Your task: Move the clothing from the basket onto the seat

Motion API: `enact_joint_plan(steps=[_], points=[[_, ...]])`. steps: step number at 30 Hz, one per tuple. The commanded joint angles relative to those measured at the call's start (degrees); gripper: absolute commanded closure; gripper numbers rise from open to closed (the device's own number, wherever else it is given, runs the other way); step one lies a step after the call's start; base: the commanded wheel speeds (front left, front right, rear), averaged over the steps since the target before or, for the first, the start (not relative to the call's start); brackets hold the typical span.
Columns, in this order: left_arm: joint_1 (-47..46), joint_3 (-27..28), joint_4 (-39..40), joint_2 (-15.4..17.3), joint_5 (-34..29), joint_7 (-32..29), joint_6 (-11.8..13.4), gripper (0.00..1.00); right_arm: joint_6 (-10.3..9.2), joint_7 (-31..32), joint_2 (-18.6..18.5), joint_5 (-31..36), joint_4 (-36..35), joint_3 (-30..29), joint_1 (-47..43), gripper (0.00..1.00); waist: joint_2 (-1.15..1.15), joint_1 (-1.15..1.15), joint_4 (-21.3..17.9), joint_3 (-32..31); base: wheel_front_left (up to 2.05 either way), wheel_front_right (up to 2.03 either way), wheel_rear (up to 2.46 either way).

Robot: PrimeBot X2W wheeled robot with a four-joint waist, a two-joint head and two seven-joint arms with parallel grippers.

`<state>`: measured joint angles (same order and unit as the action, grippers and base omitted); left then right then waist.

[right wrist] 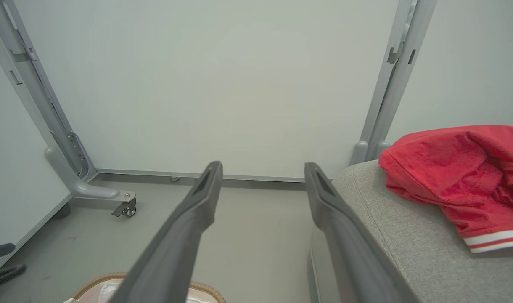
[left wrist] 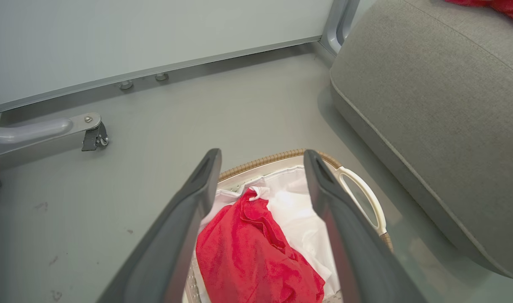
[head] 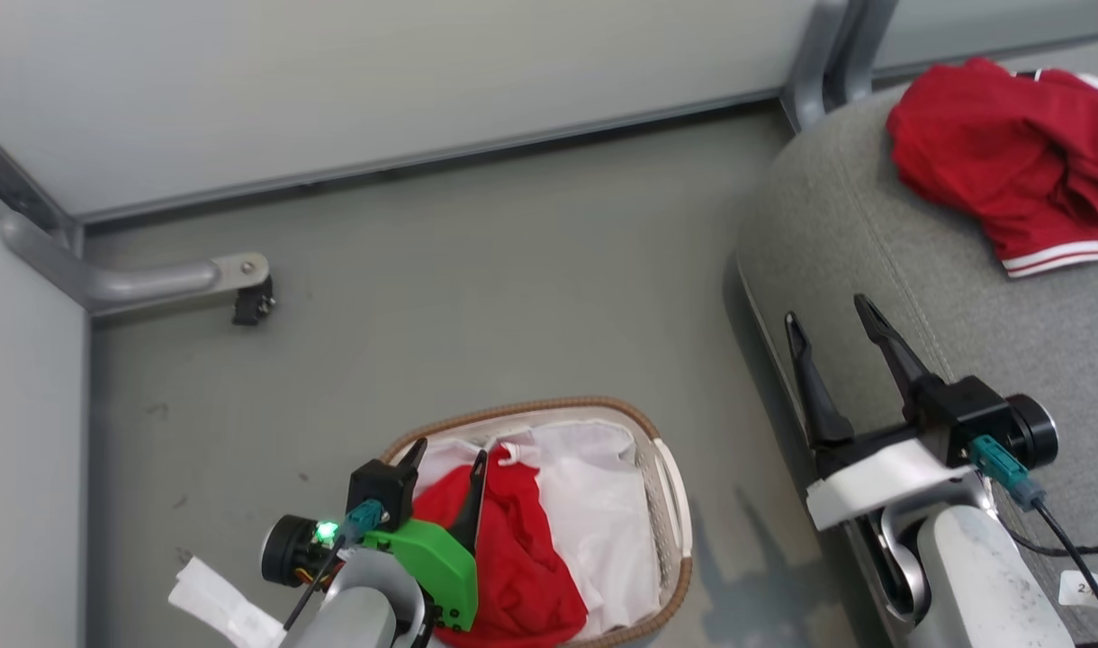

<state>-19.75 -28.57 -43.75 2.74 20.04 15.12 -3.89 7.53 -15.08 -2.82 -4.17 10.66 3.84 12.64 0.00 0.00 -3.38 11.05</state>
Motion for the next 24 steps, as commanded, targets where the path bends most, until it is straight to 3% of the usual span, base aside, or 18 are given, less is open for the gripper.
enact_joint_plan(steps=[1,13,24], points=[[-2.16,-0.73,-1.69,0.28,0.17,-0.08,0.40,0.00,-0.08,-0.13,-0.14,0.25,-0.48,0.34,1.34,0.00,0.00,0.00,-4.31,6.87,0.00,0.00,0.00],[-9.82,-4.27,-21.54,0.31,2.44,-4.77,2.45,0.00,-0.08,-0.13,-0.12,-2.47,-2.39,3.47,6.28,0.00,0.00,0.00,-9.86,19.15,0.00,0.00,0.00],[-14.52,-5.37,-27.83,1.05,2.15,-4.44,2.88,0.00,-0.08,-0.13,-0.12,-5.12,-3.25,5.08,9.48,0.00,0.00,0.00,-12.28,26.57,0.00,0.00,0.00]])
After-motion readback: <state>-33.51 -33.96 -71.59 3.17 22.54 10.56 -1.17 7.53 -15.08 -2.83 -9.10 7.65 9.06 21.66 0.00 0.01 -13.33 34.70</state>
